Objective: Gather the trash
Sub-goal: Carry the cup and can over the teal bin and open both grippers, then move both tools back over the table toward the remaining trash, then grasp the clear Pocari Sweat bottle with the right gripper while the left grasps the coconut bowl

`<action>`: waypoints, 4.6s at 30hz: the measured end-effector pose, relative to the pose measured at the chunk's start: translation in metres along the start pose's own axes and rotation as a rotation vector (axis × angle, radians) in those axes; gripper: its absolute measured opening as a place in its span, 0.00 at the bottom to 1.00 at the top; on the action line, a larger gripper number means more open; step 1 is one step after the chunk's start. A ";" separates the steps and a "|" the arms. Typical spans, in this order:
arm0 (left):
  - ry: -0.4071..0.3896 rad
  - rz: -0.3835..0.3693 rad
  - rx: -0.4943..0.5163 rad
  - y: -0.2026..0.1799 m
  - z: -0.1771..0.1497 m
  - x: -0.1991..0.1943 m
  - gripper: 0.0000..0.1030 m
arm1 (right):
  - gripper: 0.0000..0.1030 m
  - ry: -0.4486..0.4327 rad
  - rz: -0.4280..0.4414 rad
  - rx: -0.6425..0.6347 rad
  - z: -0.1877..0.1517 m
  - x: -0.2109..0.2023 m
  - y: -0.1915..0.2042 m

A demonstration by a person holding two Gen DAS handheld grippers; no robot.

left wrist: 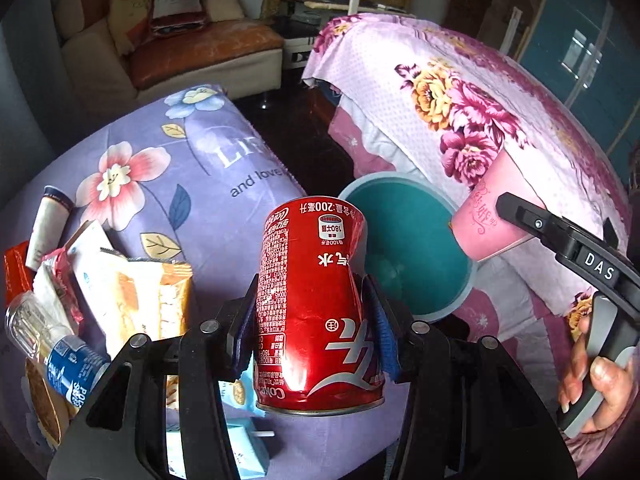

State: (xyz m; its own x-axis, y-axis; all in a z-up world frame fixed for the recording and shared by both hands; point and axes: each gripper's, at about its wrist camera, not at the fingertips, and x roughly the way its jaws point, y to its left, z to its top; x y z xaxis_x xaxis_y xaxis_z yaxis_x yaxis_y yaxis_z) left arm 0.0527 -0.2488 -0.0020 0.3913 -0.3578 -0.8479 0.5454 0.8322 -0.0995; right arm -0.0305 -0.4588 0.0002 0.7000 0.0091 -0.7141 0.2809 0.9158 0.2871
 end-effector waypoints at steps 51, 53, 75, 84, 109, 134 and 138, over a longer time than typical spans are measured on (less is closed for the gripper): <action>0.063 0.023 -0.108 0.032 -0.012 0.030 0.92 | 0.78 0.206 -0.046 0.022 -0.017 0.050 -0.012; 0.054 0.028 -0.127 0.044 -0.017 0.021 0.92 | 0.78 0.210 -0.037 0.001 -0.018 0.050 0.002; -0.072 0.125 -0.314 0.185 -0.092 -0.091 0.96 | 0.81 0.238 0.061 -0.321 -0.030 0.033 0.180; -0.015 0.212 -0.501 0.282 -0.152 -0.097 0.96 | 0.81 0.324 0.155 -0.497 -0.051 0.051 0.270; 0.056 0.187 -0.552 0.343 -0.208 -0.077 0.96 | 0.81 0.543 0.274 -0.676 -0.091 0.131 0.398; 0.052 0.193 -0.497 0.306 -0.187 -0.072 0.50 | 0.64 0.383 0.333 -0.622 -0.056 0.085 0.397; 0.028 0.214 -0.524 0.303 -0.183 -0.073 0.16 | 0.63 0.382 0.349 -0.592 -0.056 0.081 0.389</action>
State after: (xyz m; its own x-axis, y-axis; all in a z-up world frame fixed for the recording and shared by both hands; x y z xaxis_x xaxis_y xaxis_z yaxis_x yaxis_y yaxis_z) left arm 0.0541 0.1069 -0.0658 0.4288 -0.1528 -0.8904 0.0124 0.9865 -0.1633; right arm 0.0986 -0.0798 0.0184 0.3785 0.3751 -0.8462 -0.3860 0.8949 0.2241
